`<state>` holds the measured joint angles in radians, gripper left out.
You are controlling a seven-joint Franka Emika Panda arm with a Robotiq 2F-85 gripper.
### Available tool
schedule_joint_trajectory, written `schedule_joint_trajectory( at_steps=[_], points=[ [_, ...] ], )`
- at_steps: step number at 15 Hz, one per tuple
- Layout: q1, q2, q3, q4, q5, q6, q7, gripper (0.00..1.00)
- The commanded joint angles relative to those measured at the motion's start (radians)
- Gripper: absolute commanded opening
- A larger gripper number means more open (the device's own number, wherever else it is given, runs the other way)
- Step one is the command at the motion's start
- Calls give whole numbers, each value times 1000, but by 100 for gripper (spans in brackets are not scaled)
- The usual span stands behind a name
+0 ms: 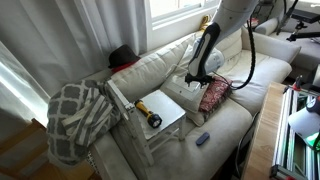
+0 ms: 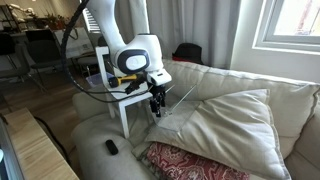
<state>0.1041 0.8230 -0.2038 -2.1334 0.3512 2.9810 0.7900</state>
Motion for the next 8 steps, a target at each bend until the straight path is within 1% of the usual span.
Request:
schedule_joint_trajectory(
  at_steps=[1,5,6,8],
  points=[
    [-23,40,13,46,22,-17,28,53],
    [-14,44,-8,49,16,-19,59,24],
    [-13,41,-10,46,16,-20,66,15],
    [-15,34,-12,43,16,-23,79,1]
  ],
)
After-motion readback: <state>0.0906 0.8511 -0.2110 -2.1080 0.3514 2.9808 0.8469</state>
